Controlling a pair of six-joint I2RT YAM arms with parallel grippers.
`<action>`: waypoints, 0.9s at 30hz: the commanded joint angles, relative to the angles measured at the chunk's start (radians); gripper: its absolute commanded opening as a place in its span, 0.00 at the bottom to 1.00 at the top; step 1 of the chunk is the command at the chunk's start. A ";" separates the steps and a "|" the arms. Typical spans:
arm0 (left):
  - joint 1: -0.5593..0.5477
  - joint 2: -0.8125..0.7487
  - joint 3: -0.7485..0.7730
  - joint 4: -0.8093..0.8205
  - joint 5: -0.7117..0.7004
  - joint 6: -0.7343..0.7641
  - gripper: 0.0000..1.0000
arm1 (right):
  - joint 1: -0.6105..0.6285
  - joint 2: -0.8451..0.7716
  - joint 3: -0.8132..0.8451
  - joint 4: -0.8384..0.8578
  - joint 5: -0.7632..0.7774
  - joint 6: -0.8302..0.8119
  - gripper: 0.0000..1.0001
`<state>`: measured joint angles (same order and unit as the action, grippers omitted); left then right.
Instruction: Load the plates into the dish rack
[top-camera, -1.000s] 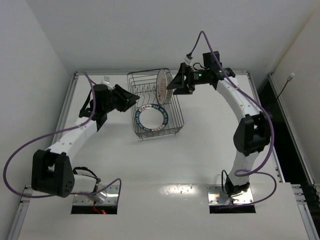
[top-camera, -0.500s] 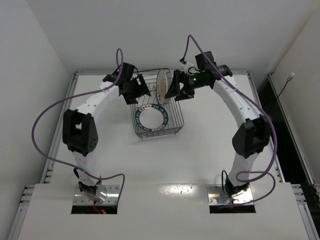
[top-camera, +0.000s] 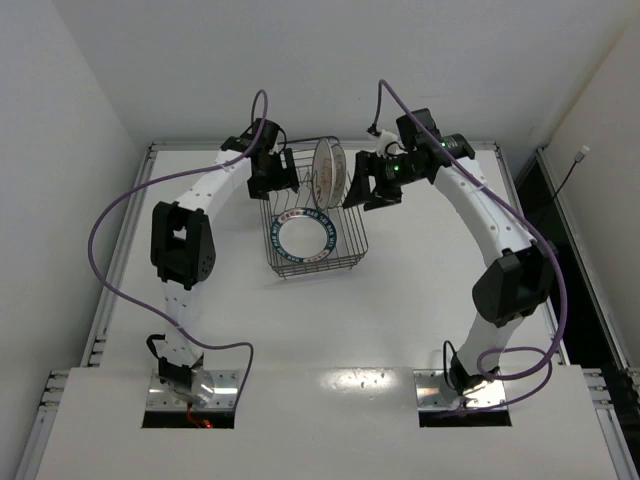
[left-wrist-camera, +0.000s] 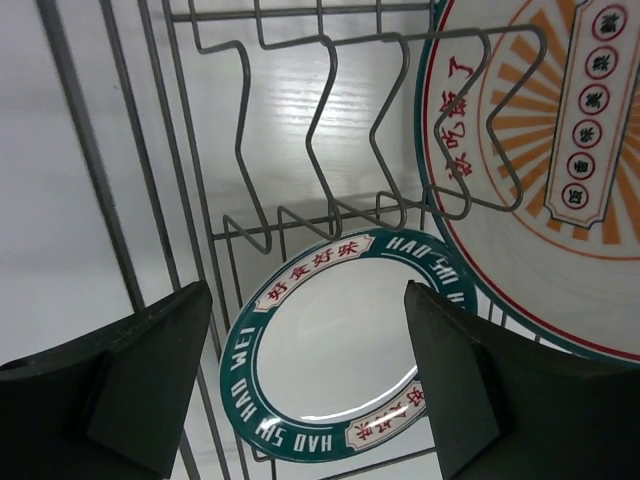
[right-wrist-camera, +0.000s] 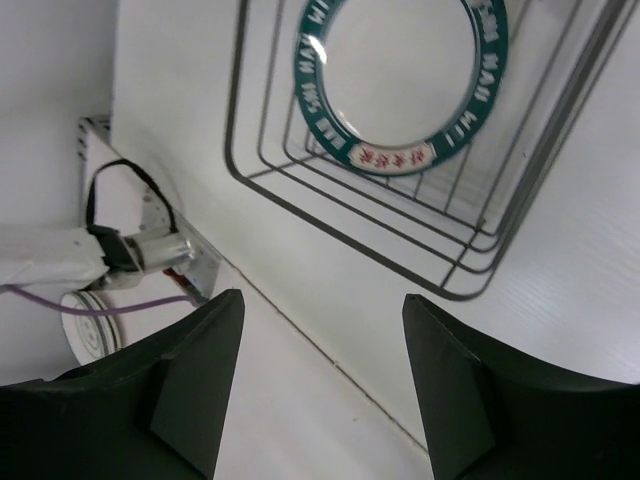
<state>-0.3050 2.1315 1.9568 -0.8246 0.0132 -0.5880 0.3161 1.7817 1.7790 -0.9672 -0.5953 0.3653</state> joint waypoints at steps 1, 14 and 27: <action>-0.031 -0.103 -0.001 0.041 -0.062 -0.042 0.76 | 0.024 -0.042 -0.083 0.007 0.115 0.001 0.61; -0.045 -0.564 -0.547 0.200 -0.194 -0.142 0.78 | 0.158 0.153 -0.142 0.263 0.298 0.178 0.60; -0.102 -0.683 -0.657 0.111 -0.315 -0.162 0.78 | 0.189 0.357 -0.092 0.360 0.410 0.359 0.60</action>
<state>-0.3820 1.5154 1.3109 -0.6979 -0.2436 -0.7422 0.4942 2.0945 1.6371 -0.6533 -0.2218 0.6540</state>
